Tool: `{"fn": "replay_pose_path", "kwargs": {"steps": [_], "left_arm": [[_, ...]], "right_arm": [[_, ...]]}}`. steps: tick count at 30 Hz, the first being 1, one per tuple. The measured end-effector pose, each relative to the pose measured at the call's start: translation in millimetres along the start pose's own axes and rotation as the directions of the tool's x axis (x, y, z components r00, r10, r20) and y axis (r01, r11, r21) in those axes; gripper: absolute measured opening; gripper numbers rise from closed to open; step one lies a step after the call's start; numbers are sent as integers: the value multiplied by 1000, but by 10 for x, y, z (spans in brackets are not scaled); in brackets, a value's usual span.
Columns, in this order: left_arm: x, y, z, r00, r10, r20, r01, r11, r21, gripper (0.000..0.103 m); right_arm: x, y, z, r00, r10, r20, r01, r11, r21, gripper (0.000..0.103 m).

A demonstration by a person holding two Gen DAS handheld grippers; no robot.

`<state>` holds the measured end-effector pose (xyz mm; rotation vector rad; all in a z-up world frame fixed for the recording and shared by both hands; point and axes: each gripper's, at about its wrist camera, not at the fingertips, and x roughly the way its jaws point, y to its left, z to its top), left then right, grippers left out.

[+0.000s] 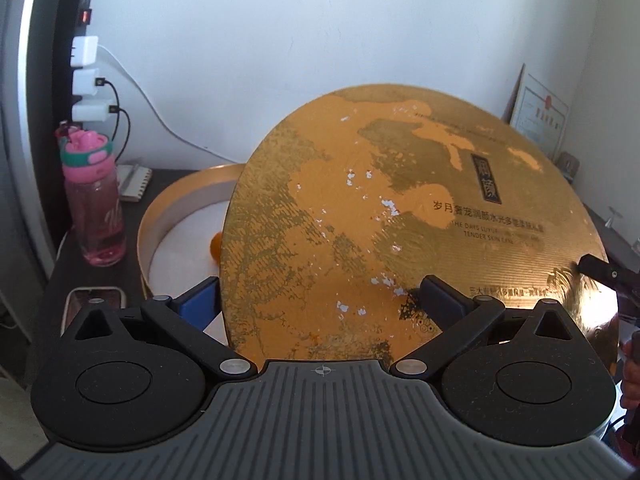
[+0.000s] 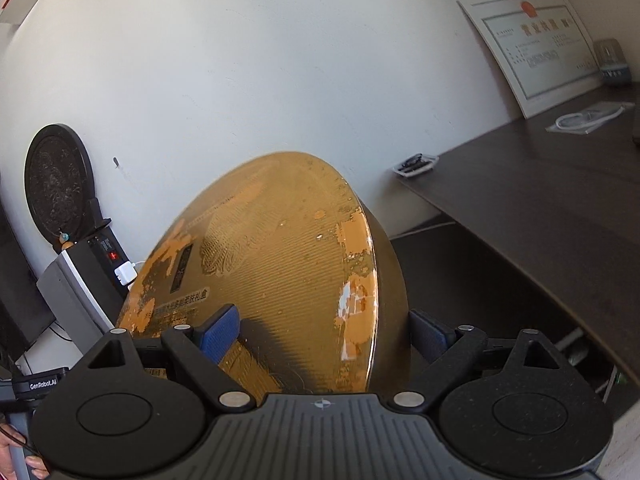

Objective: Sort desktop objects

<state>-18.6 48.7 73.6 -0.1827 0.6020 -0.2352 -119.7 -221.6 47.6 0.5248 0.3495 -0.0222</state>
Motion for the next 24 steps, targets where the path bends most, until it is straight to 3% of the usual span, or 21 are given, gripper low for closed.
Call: {"fn": "replay_pose_path", "kwargs": {"steps": [6,11,18,24], "left_arm": [[-167,87,-43,1000,23,0,-23,999,-31,102],[-262,283,-26,997,82,8,-81,995,-62,102],[-395,565,29,983,181,38,-177,980,-90,102],[-474,752,99,974,222,49,-214,968,-128,102]], "right_arm": [[22,58,-59,1000,9,-14,-9,1000,13,91],[234,191,-115,998,49,-44,-48,999,20,92],[586,383,-211,988,131,-78,-128,991,42,91],[824,570,-182,980,180,-86,-179,984,22,91]]}}
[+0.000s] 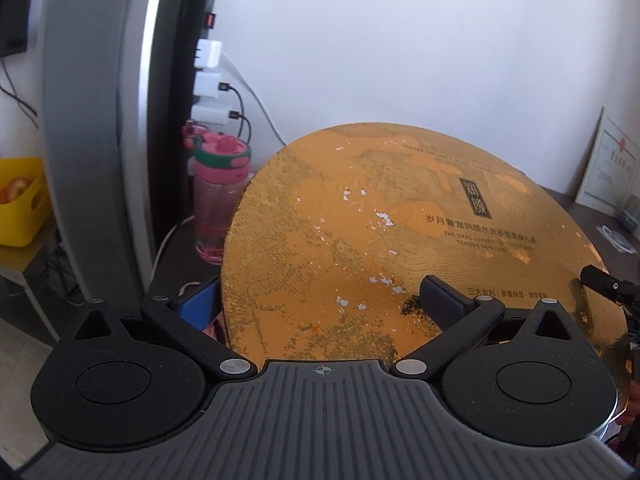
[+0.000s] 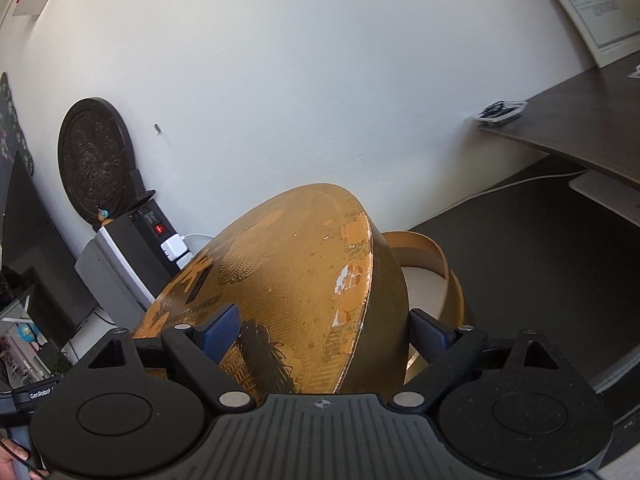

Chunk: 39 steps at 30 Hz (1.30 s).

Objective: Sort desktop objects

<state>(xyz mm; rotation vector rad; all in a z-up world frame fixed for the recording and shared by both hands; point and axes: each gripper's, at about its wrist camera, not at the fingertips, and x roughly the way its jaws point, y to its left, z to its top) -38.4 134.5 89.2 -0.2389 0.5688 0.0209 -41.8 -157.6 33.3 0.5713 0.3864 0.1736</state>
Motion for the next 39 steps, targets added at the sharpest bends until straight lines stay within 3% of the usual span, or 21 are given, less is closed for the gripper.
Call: {"fn": "replay_pose_path", "kwargs": {"steps": [23,39], "left_arm": [[131,14,113,1000,0,26,1,999,-39,102],[710,-377,139,995,1,95,2,999,-33,102]], "right_arm": [[291,3,210,1000,20,14,-20,999,-44,92],[676,-538,529,998,29,49,-28,999,-19,91]]}}
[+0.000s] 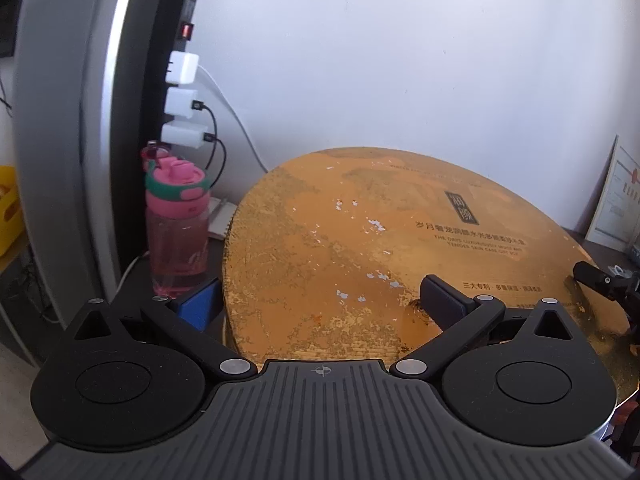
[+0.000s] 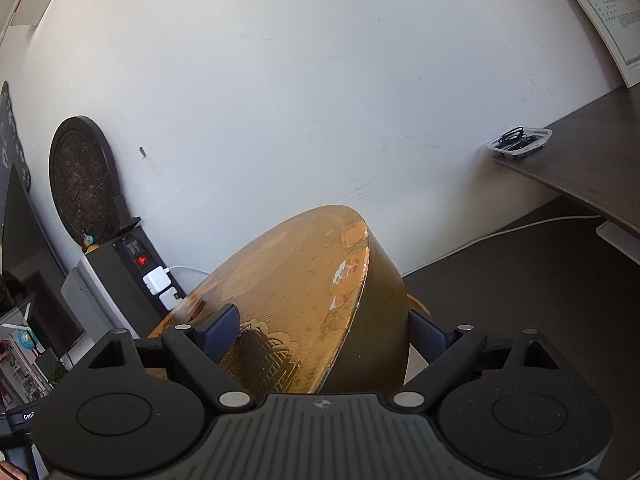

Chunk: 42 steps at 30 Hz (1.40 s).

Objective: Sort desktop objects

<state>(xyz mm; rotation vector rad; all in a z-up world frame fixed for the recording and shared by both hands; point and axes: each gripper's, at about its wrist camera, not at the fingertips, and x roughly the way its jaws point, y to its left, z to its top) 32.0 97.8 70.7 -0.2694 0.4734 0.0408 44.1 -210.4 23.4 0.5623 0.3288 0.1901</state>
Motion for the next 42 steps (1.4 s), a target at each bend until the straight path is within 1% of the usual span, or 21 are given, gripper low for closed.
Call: {"fn": "replay_pose_path", "kwargs": {"steps": [5,10,14,20,26,34,42], "left_arm": [[368,-22,103,1000,-1,-19,1,1000,7,102],[602,134,218,999,-4,-53,4,1000,2,102],[611,232,178,998,16,-63,-17,1000,-7,102],[658,285,118,997,18,-72,-19,1000,-9,102],[667,284,61,997,17,-75,-18,1000,-8,102],[722,361,-78,994,4,-108,-11,998,-61,102],[705,269,-113,995,22,-98,-26,999,-34,102]], "right_arm": [[261,-168,36,1000,-13,-5,13,1000,18,91],[537,-183,14,999,-27,-23,27,999,35,91],[662,-168,-56,999,-12,-30,14,999,43,91],[732,-191,-162,999,-7,-36,9,998,54,91],[709,-224,-199,1000,-11,-27,13,998,60,91],[654,-288,-298,1000,-5,-13,6,998,63,90],[687,-392,-354,1000,-17,-26,19,997,80,88]]}}
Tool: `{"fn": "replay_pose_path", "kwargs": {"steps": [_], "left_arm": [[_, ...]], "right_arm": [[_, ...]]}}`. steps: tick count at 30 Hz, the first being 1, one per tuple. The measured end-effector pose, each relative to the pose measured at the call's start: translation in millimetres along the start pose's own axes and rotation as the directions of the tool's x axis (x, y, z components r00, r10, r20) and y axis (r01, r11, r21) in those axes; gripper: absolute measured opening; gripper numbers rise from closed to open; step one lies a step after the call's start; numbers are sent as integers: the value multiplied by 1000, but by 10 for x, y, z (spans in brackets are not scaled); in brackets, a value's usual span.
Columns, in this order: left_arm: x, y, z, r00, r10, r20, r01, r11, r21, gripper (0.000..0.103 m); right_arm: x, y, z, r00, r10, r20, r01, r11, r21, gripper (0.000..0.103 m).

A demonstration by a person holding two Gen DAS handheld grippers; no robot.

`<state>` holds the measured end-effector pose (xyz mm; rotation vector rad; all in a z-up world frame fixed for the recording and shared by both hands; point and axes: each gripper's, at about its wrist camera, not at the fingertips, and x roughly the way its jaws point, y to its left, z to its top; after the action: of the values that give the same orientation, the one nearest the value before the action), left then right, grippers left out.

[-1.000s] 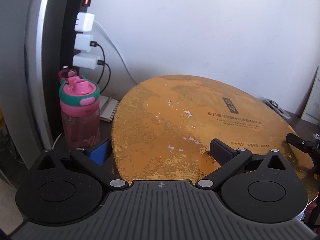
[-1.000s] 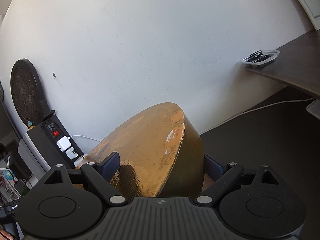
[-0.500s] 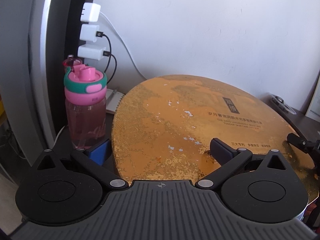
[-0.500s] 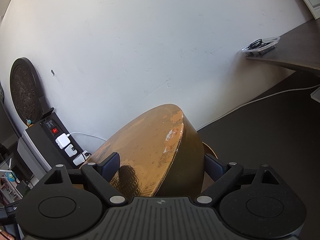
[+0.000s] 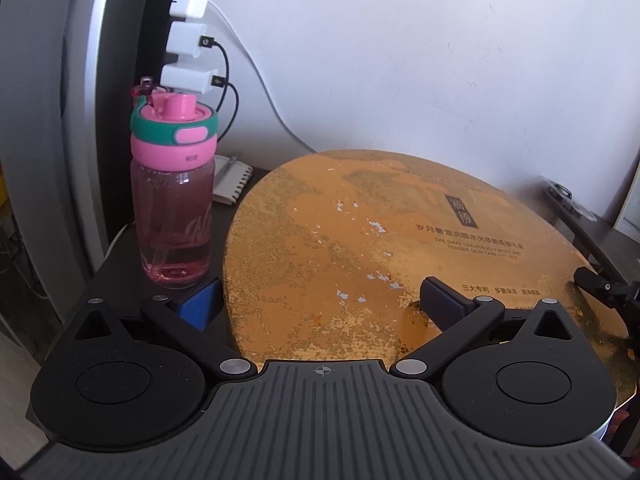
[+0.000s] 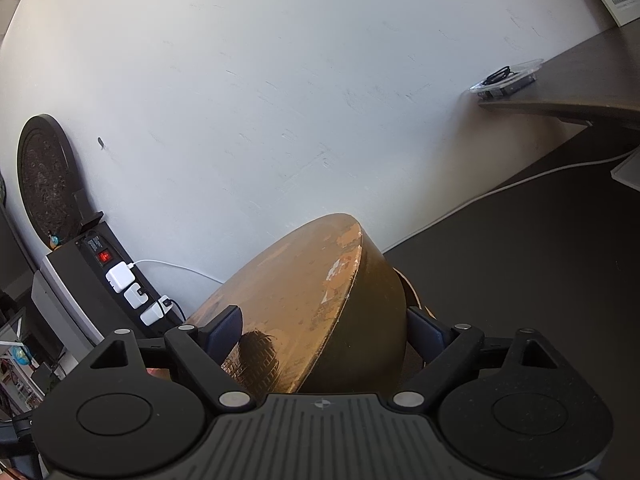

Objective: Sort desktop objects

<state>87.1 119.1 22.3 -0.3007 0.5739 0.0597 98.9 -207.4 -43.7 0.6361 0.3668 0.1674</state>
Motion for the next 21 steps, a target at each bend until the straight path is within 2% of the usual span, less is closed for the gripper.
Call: {"fn": "replay_pose_path", "kwargs": {"steps": [8,17,21], "left_arm": [[40,13,-38,1000,3,-3,-3,1000,-12,102],[49,-59,43,1000,4,3,-4,1000,22,102],[45,-64,73,1000,4,9,-4,1000,13,102]], "right_arm": [[19,-56,46,1000,3,3,-3,1000,14,86],[-34,-80,44,1000,-7,28,5,999,37,85],[-49,-136,37,999,13,45,-17,997,79,86]]}}
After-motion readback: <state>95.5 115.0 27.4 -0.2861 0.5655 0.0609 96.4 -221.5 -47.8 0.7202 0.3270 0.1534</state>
